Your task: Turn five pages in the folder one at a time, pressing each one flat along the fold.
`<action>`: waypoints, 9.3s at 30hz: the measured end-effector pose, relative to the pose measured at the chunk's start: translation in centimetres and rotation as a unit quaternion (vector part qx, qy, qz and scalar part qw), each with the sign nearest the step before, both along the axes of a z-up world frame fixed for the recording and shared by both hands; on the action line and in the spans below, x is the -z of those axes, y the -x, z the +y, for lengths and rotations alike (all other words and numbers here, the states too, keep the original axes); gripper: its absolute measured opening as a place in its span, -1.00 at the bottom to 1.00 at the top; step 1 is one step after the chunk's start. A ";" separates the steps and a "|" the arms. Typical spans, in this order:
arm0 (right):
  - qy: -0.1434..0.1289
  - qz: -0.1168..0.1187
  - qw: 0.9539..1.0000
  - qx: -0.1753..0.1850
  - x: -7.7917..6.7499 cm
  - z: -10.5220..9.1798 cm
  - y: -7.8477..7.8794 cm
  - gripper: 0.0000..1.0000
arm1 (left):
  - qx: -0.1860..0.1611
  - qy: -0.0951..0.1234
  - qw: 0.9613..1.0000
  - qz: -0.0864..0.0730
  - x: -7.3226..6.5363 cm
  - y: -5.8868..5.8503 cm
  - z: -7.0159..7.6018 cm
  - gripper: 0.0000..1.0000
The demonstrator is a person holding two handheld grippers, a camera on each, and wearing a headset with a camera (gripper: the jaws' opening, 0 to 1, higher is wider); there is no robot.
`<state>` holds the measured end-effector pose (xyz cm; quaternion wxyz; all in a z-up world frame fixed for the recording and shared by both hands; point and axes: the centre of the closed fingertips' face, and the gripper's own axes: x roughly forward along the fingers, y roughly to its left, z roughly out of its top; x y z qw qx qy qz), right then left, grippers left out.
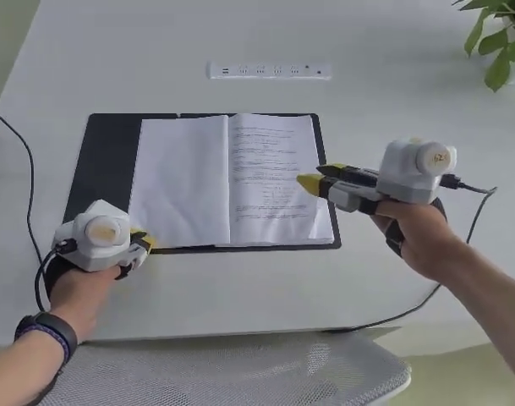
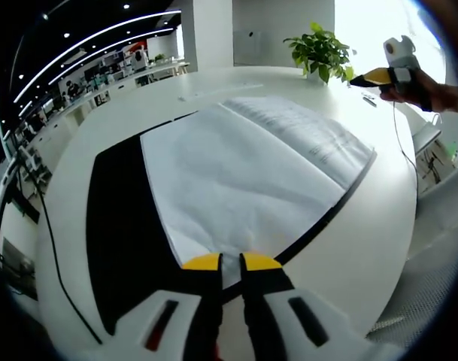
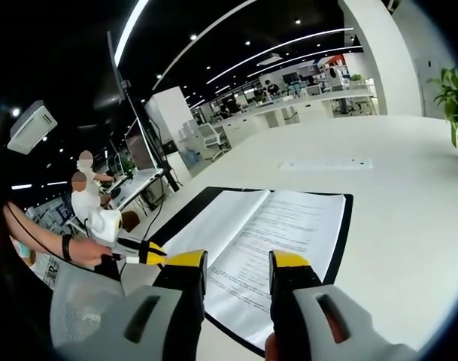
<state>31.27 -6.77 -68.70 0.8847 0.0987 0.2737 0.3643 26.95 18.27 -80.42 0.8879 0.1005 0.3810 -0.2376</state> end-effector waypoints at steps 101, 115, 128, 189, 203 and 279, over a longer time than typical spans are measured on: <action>-0.072 0.072 0.995 -0.018 11.3 13.6 -22.9 -1.00 | -0.034 0.032 0.999 0.008 0.2 -0.8 0.8 -0.96; -0.087 0.074 0.992 -0.048 10.8 13.7 -19.3 -1.00 | -0.030 0.031 0.999 0.009 0.0 -0.9 0.7 -0.96; -0.064 0.066 0.982 -0.166 10.8 14.1 -8.5 -1.00 | -0.031 0.034 0.999 0.006 0.2 -0.8 0.8 -0.96; 0.032 0.002 0.984 -0.174 4.8 6.3 4.1 -0.44 | 0.008 0.065 0.998 -0.025 -5.1 -0.7 -1.0 -0.39; 0.059 -0.020 0.992 -0.111 2.5 1.3 4.1 -0.29 | 0.032 0.072 0.996 -0.048 -8.3 -0.2 -0.7 -0.23; 0.113 -0.025 0.992 0.043 -1.4 -10.9 10.5 0.40 | 0.072 0.118 0.988 -0.075 -15.7 1.0 -0.7 0.48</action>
